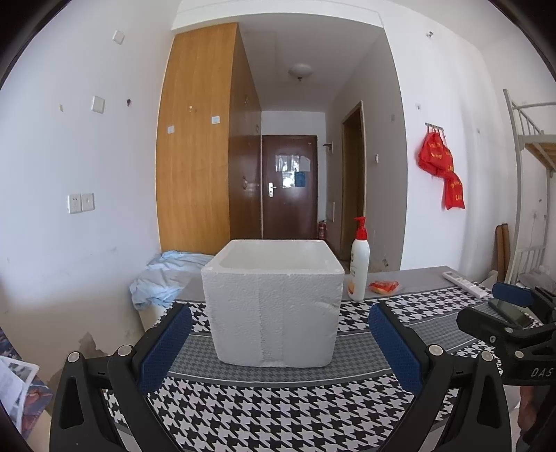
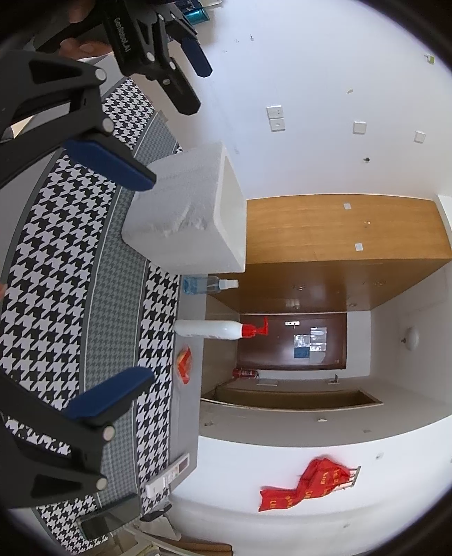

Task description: Organize soft objects

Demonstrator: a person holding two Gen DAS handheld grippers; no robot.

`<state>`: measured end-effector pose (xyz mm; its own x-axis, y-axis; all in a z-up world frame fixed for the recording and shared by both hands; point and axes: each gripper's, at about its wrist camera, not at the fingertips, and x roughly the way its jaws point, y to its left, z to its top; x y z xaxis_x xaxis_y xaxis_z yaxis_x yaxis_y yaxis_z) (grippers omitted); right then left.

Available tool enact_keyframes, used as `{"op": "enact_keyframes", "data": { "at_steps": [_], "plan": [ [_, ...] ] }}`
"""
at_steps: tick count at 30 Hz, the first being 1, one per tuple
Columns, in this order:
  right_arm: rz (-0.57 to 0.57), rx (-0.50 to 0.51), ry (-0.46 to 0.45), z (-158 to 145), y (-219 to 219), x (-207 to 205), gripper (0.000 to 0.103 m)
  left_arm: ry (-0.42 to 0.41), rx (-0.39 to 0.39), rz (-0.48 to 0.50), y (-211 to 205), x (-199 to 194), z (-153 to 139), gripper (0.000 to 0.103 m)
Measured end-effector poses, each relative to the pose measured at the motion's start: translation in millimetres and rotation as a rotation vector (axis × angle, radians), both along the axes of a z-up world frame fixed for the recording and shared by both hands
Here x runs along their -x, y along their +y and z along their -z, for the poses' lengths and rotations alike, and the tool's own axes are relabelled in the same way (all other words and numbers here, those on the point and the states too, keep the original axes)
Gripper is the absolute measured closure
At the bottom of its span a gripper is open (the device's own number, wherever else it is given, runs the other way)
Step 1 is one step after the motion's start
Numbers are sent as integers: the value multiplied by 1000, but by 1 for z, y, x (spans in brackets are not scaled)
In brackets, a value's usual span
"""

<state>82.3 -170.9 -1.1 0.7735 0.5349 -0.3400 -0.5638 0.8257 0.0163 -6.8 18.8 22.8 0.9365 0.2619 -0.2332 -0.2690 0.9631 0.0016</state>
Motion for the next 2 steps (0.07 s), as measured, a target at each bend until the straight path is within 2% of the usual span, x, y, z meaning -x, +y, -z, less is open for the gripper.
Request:
{"op": "enact_keyframes", "data": {
  "at_steps": [2],
  "plan": [
    [-3, -3, 6, 1, 0, -1, 1, 0, 2, 3, 0, 0, 0, 1]
  ]
}}
